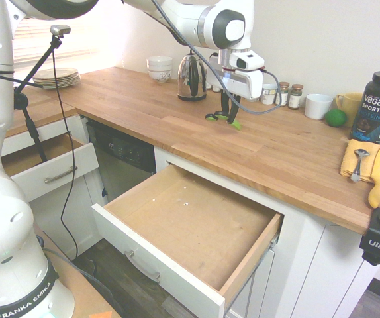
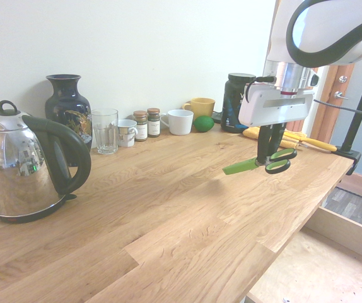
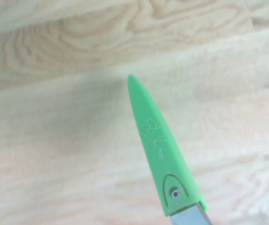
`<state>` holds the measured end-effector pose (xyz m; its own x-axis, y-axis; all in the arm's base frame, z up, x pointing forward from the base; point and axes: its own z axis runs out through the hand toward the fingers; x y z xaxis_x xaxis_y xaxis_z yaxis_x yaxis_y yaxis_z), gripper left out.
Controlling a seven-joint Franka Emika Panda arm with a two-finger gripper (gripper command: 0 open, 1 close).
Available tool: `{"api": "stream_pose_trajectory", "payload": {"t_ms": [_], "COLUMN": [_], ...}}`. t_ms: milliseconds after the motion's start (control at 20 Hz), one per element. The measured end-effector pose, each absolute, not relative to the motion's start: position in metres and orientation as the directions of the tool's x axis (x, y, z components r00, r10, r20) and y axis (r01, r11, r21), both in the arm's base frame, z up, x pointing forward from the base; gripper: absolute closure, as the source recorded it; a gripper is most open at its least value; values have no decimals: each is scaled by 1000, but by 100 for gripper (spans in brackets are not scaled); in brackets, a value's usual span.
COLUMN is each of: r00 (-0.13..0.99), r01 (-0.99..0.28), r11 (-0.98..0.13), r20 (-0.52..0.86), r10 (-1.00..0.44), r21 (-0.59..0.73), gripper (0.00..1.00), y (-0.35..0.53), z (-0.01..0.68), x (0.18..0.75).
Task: Put scissor in the drawer
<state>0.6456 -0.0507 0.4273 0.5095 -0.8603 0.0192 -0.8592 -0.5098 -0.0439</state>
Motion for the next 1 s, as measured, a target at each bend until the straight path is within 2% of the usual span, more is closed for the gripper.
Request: {"api": "stream_pose_trajectory", "payload": {"t_ms": [200,600,1000], "r00": [520,546,687], "r01": [-853,-837,-725], "r11": [-520,-547,-688], "r20": [20,18,-18], "r10": [-854,-837,-726], "r21": [-39,-13,33], "gripper": [100,100,100], "y": [-47,-36,-44], "z": [438,442,403], "x": [623,542,476]}}
